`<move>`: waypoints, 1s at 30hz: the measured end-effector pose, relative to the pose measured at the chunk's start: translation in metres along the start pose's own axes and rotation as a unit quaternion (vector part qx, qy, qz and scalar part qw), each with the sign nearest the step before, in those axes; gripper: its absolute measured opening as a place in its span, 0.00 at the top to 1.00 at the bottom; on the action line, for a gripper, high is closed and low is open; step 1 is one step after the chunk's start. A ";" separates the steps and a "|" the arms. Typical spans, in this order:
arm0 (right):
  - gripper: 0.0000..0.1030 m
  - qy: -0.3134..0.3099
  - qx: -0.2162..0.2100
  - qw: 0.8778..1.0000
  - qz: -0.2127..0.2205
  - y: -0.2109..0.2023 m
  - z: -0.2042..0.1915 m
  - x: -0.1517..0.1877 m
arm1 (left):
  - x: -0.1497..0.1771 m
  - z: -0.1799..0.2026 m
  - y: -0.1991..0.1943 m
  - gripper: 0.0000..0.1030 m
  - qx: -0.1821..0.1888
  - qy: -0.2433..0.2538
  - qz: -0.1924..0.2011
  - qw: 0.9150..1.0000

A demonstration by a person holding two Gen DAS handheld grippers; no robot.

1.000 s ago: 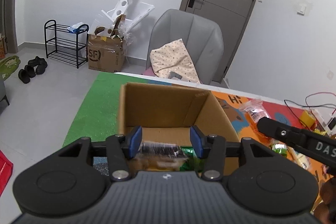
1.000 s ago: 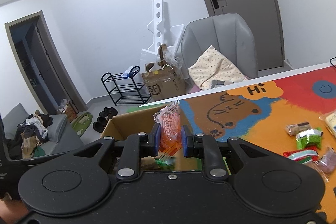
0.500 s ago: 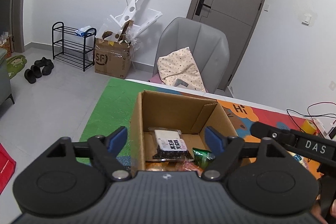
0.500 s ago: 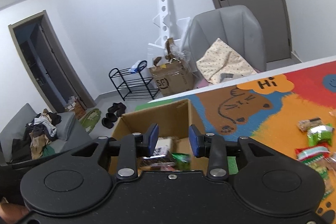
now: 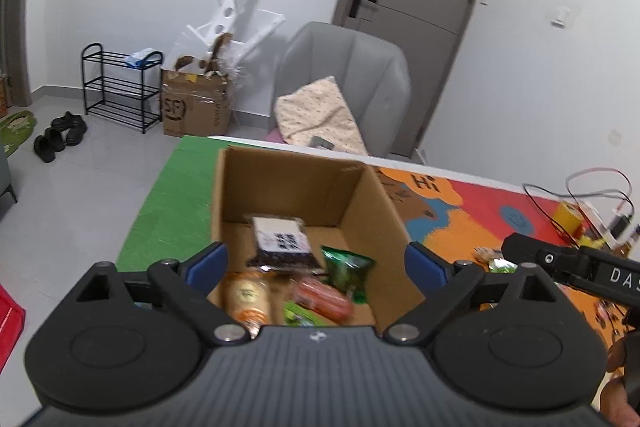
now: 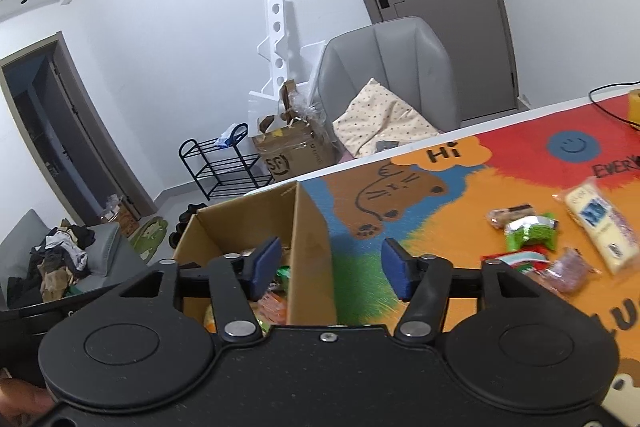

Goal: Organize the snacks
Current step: 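Move both tools back over the remaining snacks on the mat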

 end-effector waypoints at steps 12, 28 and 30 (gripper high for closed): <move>0.15 0.011 0.023 1.000 0.002 -0.030 0.032 0.021 | 0.026 0.029 -0.002 0.04 0.011 0.016 -0.021 1.000; 0.00 0.034 0.068 0.997 0.019 -0.065 0.079 0.040 | 0.055 0.074 -0.005 0.00 0.039 0.038 -0.041 0.998; 0.00 0.037 0.070 0.997 0.020 -0.068 0.084 0.043 | 0.058 0.080 -0.006 0.00 0.044 0.039 -0.042 0.997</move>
Point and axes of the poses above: each gripper's, at about its wrist camera, not at the fingertips, and y roughly the way its jaws point, z to its right, x to its underside, the point moved 6 cm from there along y, roughly the way its jaws point, and after that the axes turned 12 degrees about -y, right-handed, at the moved point
